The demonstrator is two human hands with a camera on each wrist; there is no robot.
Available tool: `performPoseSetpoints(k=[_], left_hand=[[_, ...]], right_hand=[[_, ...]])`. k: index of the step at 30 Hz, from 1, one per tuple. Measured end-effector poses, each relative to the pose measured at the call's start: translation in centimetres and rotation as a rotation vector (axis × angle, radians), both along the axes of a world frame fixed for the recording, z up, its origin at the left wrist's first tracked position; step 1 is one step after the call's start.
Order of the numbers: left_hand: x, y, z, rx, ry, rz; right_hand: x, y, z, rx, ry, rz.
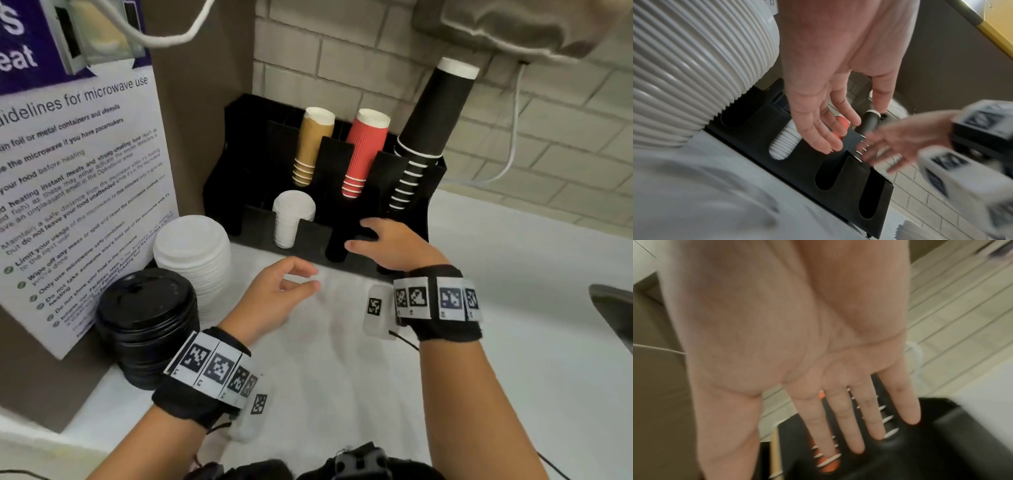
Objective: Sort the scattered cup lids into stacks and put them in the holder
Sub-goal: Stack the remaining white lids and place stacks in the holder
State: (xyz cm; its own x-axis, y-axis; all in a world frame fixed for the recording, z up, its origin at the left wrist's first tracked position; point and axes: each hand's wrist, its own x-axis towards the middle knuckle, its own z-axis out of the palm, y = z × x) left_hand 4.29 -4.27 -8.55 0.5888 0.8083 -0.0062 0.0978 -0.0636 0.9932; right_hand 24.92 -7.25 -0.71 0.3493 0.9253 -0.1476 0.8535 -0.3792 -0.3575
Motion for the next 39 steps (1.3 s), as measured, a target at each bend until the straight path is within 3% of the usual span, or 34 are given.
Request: performPoseSetpoints(k=[4,9,19,25,29,32,39], left_hand=[[0.2,-0.1,0.1,0.011,-0.007,-0.009],[0.5,-0.2,0.3,0.013,-0.003,-0.016],[1.0,-0.9,0.7,0.022,0.010,-0.039],[1.0,-1.1,0.5,0.059,0.019,-0.058],[1.3,-1.8,0.5,0.077,-0.020,-0.116],[1.8,-2.3,0.7,0.055,-0.122,-0.180],[1.3,-1.9,1.0,0.132,-0.245,-0.079]], right_hand=[[3.1,-5.6,-2.5,-0.105,0.003,-0.191],[4.7,-8.7,-4.6,-0.133,0.027,-0.302],[5.9,-8.1,-7.1,-0.163,0.039,-0.307],[5.8,-8.3,-5.1,-0.022,0.057,-0.270],[2.4,-7.8,-2.7,0.246,0.357,-0.038],[-1.1,-6.8,-1.7,0.308,0.597,0.145],[-3.3,-5.7,-1.5,0.329,0.782,0.231]])
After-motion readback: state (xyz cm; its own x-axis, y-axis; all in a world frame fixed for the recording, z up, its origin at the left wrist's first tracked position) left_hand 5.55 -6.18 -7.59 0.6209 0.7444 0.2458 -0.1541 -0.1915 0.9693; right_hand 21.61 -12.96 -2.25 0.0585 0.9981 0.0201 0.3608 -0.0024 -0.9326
